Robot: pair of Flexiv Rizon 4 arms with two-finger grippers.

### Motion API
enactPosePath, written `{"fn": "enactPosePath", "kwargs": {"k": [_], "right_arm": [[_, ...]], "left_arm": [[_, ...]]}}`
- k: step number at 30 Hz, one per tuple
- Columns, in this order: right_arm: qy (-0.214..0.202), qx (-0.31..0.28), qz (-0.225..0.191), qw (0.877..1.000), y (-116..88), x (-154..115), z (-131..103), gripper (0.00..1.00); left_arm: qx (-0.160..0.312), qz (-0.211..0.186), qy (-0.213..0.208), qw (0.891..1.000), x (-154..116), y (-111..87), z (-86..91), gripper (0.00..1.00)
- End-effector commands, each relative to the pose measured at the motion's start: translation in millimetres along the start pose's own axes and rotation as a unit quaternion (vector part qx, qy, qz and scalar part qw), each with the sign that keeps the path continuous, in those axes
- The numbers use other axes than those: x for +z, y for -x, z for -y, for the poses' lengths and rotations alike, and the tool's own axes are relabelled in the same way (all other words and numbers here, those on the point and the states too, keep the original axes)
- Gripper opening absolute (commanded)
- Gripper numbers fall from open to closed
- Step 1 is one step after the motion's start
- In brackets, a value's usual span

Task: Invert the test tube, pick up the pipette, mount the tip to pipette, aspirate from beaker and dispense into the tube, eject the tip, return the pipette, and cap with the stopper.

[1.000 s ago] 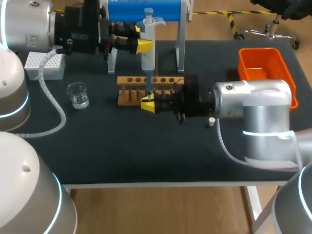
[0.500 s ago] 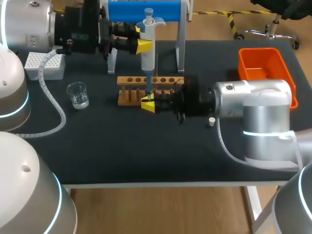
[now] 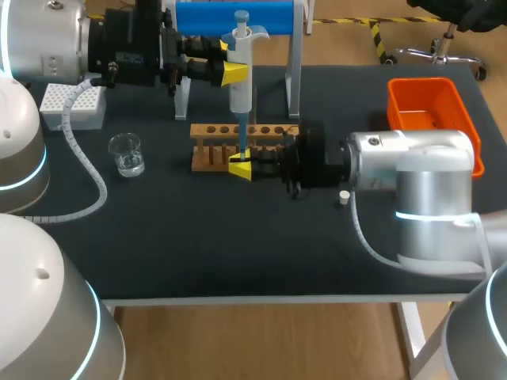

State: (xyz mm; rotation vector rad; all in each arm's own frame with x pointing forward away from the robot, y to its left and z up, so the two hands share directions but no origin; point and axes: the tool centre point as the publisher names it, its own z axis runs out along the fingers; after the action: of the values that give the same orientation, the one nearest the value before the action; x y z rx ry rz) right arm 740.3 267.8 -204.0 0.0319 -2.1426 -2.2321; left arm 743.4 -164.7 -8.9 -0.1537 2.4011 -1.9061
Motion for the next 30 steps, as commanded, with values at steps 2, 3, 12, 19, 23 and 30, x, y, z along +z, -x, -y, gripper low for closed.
{"fn": "enactPosePath", "kwargs": {"k": [2, 3, 12, 19, 23, 30], "right_arm": [[0.003, 0.002, 0.005, 1.0, -2.6, -1.9, -3.1, 0.0], [0.003, 0.003, 0.005, 1.0, -2.7, -1.9, -3.1, 0.0], [0.002, 0.005, 0.01, 1.0, -2.9, -2.7, -9.5, 0.0], [0.007, -0.004, 0.009, 1.0, -2.6, -1.4, -23.0, 0.0], [0.005, -0.003, 0.008, 1.0, -2.5, -1.6, -22.5, 0.44], [0.001, 0.001, 0.011, 1.0, -2.8, -8.0, -13.6, 1.0]], "left_arm": [[0.0, 0.0, 0.0, 1.0, 0.1, -0.1, -2.6, 0.0], [0.0, 0.0, 0.0, 1.0, 0.1, -0.1, -2.6, 0.0], [0.0, 0.0, 0.0, 1.0, 0.1, -0.1, -2.6, 0.0], [0.0, 0.0, 0.0, 1.0, 0.1, -0.1, -2.6, 0.0], [0.0, 0.0, 0.0, 1.0, 0.1, -0.1, -2.6, 0.0], [0.0, 0.0, 0.0, 1.0, 0.1, -0.1, -2.6, 0.0]]}}
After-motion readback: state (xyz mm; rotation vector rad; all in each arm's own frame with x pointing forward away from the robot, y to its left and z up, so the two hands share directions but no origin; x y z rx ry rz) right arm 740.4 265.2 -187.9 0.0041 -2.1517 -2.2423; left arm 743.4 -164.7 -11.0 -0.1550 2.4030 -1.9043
